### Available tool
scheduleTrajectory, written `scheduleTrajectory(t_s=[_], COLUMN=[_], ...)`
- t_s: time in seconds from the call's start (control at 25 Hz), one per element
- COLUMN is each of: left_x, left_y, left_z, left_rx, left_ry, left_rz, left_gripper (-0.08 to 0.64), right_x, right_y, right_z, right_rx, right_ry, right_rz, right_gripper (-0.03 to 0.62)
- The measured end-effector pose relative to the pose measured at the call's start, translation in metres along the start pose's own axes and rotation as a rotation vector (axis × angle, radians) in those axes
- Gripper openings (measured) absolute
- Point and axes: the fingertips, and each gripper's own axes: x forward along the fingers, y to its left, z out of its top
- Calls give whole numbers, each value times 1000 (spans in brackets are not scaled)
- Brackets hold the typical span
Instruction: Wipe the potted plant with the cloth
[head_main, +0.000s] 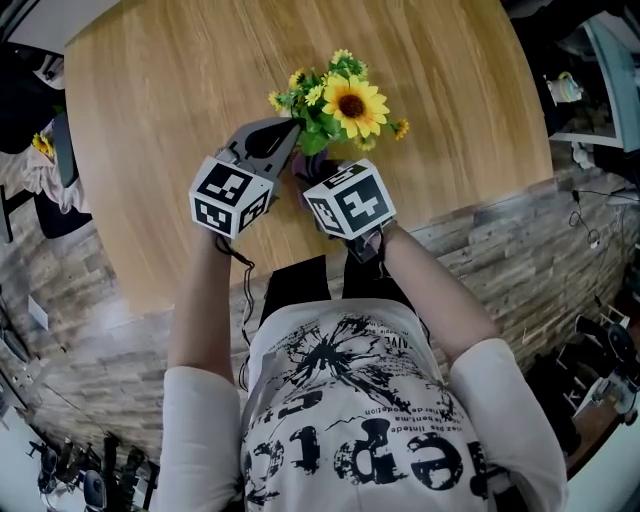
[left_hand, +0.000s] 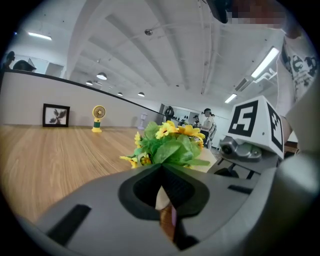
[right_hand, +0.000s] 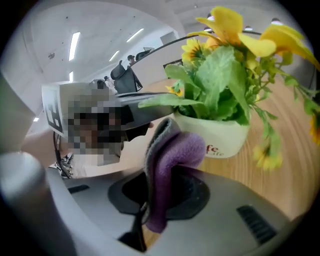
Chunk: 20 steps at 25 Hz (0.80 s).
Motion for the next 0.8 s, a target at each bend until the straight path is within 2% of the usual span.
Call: scheduleTrajectory(t_s=[0.28,0.56,0.8], left_x=[-1,5,1], left_y=[2,0,2], left_z=[-2,-2,-2], left_rx=[-14,-44,-80], left_ry=[19,64,58], left_rz=[55,143,202], left_gripper=[3,3,3], right_x=[-28,-70,-93], right_y=[-30,-106,-168], right_z=[-32,-41,-20], right_rx=[65,107,24], right_ry=[58,70,89], right_rz=[-19,-151,-250], right_gripper=[72,72,72])
